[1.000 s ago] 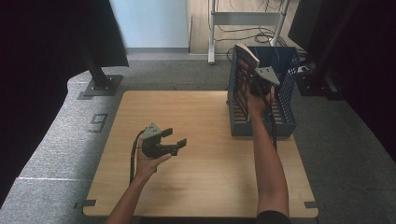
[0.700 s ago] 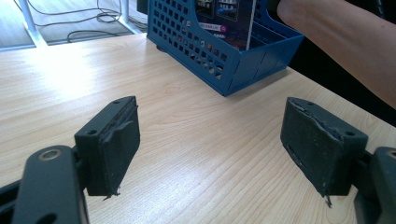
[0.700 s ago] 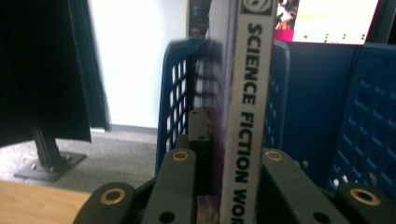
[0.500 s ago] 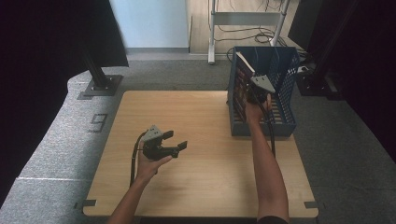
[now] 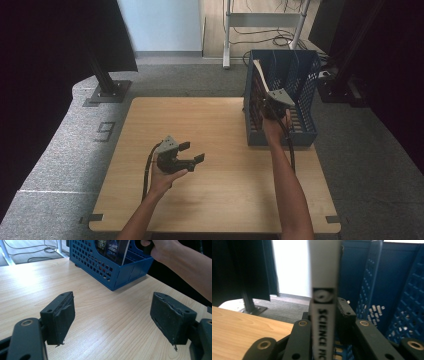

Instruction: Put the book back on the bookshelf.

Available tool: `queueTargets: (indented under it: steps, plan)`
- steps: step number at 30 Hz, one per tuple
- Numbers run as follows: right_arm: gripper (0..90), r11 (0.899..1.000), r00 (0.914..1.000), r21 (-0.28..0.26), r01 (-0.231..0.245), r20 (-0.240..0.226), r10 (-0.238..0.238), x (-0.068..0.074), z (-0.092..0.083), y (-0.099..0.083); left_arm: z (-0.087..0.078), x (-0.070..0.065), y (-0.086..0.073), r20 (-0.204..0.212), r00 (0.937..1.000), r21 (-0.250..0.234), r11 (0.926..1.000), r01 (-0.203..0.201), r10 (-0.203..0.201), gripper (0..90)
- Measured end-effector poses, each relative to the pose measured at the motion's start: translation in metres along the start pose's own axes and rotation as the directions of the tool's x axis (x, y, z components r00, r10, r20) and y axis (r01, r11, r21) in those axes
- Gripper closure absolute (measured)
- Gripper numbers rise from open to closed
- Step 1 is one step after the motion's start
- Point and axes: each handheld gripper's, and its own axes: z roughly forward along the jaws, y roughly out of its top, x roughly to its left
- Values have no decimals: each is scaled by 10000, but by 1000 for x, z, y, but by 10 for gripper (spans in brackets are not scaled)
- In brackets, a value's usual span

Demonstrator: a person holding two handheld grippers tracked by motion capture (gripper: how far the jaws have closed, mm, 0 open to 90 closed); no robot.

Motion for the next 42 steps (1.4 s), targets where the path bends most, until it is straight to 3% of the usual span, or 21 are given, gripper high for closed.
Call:
queueTargets:
  steps: [7, 13, 24, 30, 38, 42]
  plan:
    - [812, 9985, 9988, 470, 298, 370, -315, 2, 5, 1, 0, 2, -4, -77, 10000, 54, 10000, 30, -30, 201]
    - [815, 9998, 9972, 178, -130, 739, 117, -6, 6, 2, 0, 1, -6, -102, 9999, 48, 10000, 25, -25, 201]
    - [815, 9987, 9864, -358, -373, 1590, 426, -16, 26, 3, 1, 6, -8, -252, 9997, 153, 9999, 12, -8, 201]
    - [815, 9980, 9856, -486, -395, 1627, 469, -10, 39, 3, -3, 9, -9, -303, 9995, 148, 9999, 71, -66, 201]
    - [776, 9964, 9924, -458, 709, 1036, -658, 12, 40, -4, -3, 8, -11, -266, 9996, 154, 9999, 68, -64, 201]
    - [738, 9953, 9945, -438, 860, 645, -830, 15, 35, 0, -2, 6, -13, -230, 9997, 195, 9998, 35, -30, 201]
